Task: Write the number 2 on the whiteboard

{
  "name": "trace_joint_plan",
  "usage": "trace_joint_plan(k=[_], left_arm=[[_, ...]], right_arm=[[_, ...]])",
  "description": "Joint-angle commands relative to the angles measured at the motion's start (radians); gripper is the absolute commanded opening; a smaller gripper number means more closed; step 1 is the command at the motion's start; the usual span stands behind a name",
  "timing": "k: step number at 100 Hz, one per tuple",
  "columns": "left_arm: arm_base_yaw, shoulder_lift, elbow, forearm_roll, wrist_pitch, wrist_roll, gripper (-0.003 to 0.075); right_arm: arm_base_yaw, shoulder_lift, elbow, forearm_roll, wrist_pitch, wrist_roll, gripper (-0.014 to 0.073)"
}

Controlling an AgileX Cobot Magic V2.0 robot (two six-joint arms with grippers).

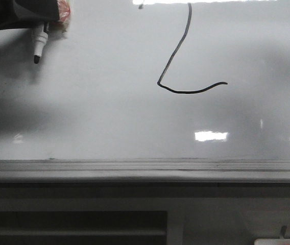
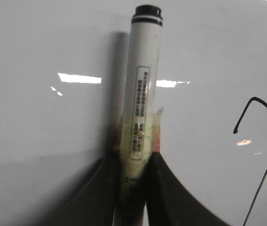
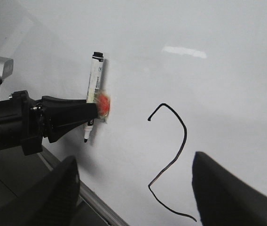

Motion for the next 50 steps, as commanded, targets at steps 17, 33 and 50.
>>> trace_joint_plan(k=[17,33,50], left_arm=[[-0.001,-0.014,-0.023,0.015,0.019,0.002,0.0235],[-0.001,-0.072,-0.023,0.017,0.019,0.01,0.0477],[-0.001,-0.176,-0.023,0.017,0.038,0.106,0.0482]], right_arm=[[-0.006,-0.005,-0.023,0.036,-0.051,-0.002,0.0455],[-0.006,-0.005,-0.023,0.03,-0.048,-0.002,0.0455],[-0.007,-0.007,-0.023,0.021,-0.048,-0.002,0.0455]])
